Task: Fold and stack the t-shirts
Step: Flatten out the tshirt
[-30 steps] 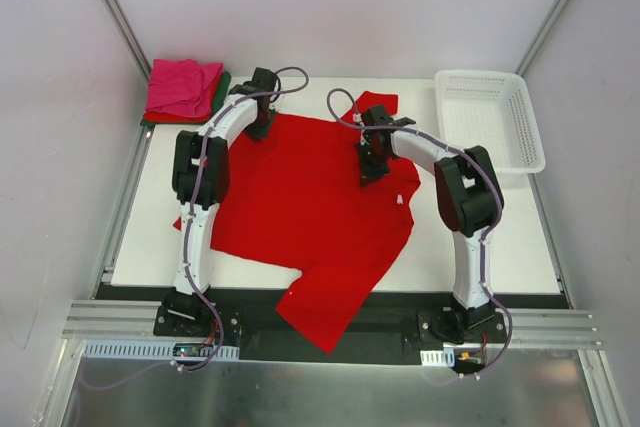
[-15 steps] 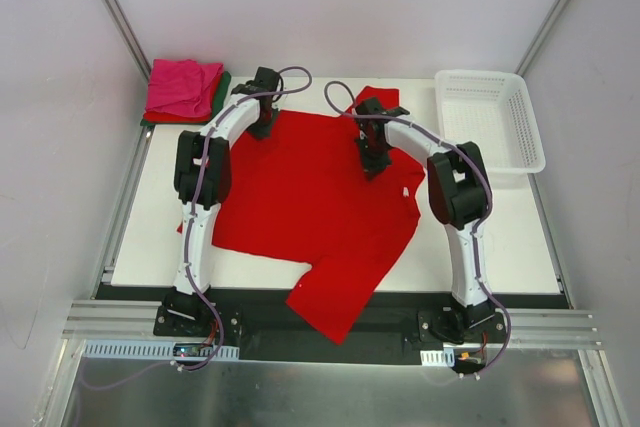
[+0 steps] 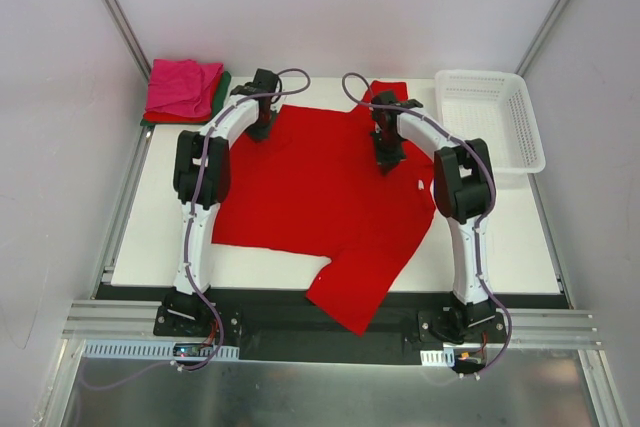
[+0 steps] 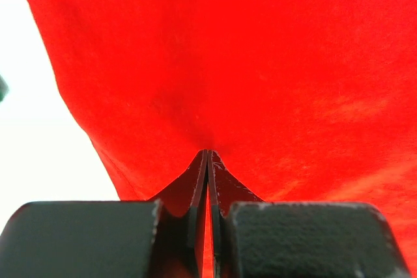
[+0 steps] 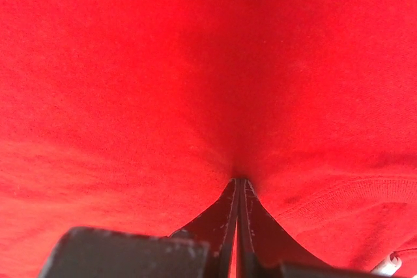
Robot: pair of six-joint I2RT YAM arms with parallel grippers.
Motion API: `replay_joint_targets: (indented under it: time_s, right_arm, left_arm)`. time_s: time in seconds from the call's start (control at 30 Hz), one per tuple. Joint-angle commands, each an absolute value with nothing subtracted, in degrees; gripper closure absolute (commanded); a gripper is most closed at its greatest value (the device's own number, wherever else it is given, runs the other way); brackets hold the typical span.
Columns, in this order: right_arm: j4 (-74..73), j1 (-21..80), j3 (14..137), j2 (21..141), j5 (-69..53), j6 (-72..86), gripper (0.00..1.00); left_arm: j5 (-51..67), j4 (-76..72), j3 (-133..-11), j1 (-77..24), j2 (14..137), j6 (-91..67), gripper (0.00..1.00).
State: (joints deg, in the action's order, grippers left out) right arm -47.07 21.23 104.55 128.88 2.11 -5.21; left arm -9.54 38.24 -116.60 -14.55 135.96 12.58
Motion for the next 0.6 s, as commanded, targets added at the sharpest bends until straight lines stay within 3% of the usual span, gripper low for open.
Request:
replay_joint_targets:
  time_s: [0.0, 0.23, 0.57]
  right_arm:
    - [-50.9, 20.7, 105.7, 129.6, 6.2, -6.2, 0.99]
    - [-46.8, 20.3, 103.0, 125.9, 4.2, -6.7, 0.99]
    - [-34.6, 22.0, 88.1, 104.7, 4.0, -6.3, 0.99]
  left_arm:
    - [-10.4, 39.3, -114.7, -13.4, 132.1, 11.5, 1.00]
    - [-9.3, 39.3, -112.1, -13.1, 128.9, 10.1, 1.00]
    - [-3.9, 39.2, -108.7, -13.1, 118.6, 9.1, 1.00]
